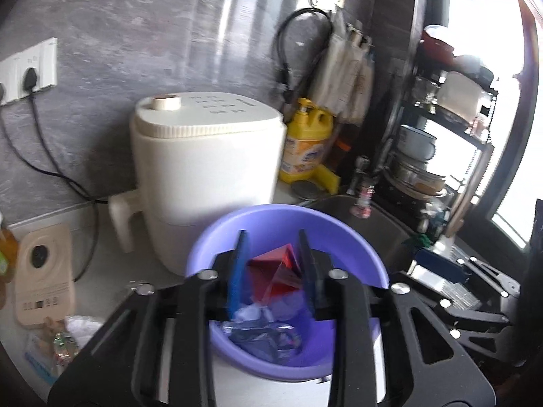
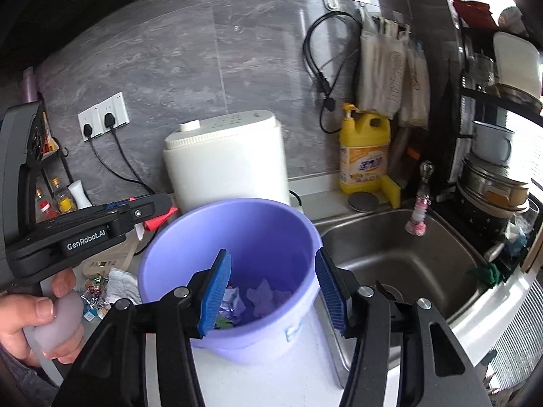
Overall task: Collect trash
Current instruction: 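Drop the white tissue into the bucket with the right gripper while the left drops red paper, then move both open grippers back toward the remaining trash pile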
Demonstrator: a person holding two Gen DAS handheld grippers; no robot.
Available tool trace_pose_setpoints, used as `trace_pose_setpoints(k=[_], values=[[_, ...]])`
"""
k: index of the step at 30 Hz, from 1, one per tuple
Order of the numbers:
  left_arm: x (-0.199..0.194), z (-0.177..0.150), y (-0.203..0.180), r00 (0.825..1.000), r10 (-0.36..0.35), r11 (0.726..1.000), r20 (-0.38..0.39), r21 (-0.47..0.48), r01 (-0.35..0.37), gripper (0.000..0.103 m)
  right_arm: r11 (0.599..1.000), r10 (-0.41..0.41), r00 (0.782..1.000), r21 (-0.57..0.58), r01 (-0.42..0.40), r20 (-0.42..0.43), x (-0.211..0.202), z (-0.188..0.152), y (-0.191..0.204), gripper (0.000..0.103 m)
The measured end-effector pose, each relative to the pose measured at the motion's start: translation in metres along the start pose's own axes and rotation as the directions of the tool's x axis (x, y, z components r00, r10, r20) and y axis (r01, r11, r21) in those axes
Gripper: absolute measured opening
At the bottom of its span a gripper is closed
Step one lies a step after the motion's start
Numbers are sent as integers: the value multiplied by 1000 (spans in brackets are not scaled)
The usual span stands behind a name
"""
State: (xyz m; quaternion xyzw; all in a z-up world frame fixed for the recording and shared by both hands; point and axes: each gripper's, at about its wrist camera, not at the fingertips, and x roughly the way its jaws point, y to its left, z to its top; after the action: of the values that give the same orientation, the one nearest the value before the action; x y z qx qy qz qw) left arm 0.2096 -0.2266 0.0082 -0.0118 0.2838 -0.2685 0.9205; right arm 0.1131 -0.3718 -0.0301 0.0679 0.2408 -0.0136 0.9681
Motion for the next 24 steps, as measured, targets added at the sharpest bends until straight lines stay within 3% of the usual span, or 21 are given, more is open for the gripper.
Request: trace_pose_setpoints(k=[1, 4, 11, 16, 21, 24], values=[[1, 0, -2, 1000, 0, 1000, -1, 4, 0, 49, 1000, -3, 1000, 3, 3, -1, -1, -1, -1, 52], [0, -1, -3, 1000, 9, 1000, 5, 6, -9, 65, 1000, -7, 1000, 9, 7, -2, -3, -3, -2, 52], [-14, -10, 21, 996, 85, 996, -6, -26, -85, 82, 1000, 20, 1000, 16, -19, -6, -2, -9, 8, 60], [-35, -18, 41, 990, 143, 989, 6, -46, -143, 97, 998, 56, 998, 2, -56, -9, 2, -12, 27, 72], [-56, -22, 56, 970, 241, 970, -9, -33, -241, 97, 994, 113, 993, -12, -113, 24, 1, -12, 47, 92], [-72, -27, 68, 953, 303, 952, -2, -37, -303, 97, 988, 148, 989, -44, -147, 21, 4, -13, 62, 94]])
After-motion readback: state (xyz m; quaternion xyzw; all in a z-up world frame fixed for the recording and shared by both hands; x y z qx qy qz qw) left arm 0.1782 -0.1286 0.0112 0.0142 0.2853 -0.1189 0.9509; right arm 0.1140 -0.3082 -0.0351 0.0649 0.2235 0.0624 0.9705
